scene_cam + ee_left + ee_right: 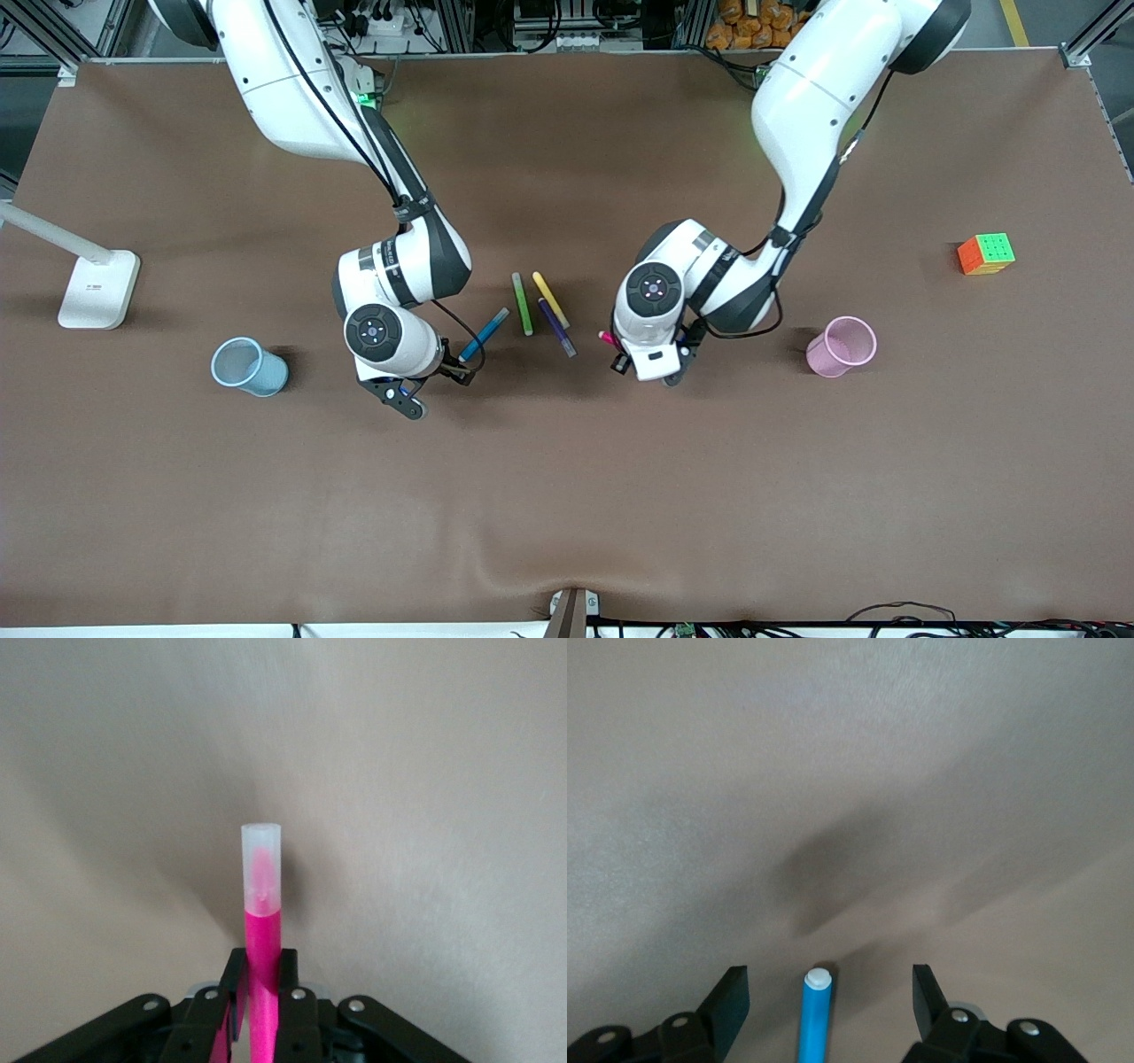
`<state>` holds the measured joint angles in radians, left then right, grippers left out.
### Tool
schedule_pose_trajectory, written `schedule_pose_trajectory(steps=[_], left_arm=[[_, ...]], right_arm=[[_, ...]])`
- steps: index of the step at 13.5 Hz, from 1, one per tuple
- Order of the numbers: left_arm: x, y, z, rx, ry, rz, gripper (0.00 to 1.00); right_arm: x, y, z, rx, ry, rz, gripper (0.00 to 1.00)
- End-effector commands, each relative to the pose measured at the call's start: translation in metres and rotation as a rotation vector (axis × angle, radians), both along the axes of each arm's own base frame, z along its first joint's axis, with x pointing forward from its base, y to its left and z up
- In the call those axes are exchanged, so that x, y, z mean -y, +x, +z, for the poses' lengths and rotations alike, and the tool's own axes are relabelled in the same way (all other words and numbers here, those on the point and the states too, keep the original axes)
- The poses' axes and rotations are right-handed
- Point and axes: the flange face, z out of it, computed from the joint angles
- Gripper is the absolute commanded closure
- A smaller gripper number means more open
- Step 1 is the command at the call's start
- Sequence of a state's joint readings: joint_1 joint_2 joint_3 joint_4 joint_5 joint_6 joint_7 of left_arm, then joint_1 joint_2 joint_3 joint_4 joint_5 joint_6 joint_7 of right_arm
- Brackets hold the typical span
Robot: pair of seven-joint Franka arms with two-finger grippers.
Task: Place pink and blue markers in matching cups
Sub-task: 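Grasp the blue marker with the right gripper while the left gripper lifts pink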
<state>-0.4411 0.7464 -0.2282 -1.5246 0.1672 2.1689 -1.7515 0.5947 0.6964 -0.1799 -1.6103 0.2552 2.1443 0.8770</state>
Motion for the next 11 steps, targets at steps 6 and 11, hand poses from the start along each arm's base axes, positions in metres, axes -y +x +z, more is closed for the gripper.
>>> schedule_pose_trajectory(steps=[6, 11], left_arm=[[-0.060, 0.018, 0.077, 0.018, 0.170, -0.015, 1.00], [-0.113, 0.026, 0.106, 0.026, 0.348, -0.013, 1.00]], right_arm=[[-0.025, -0.017, -0.025, 0.018, 0.001, -0.037, 0.42], [-0.024, -0.023, -0.032, 0.004, -0.009, -0.030, 0.85]])
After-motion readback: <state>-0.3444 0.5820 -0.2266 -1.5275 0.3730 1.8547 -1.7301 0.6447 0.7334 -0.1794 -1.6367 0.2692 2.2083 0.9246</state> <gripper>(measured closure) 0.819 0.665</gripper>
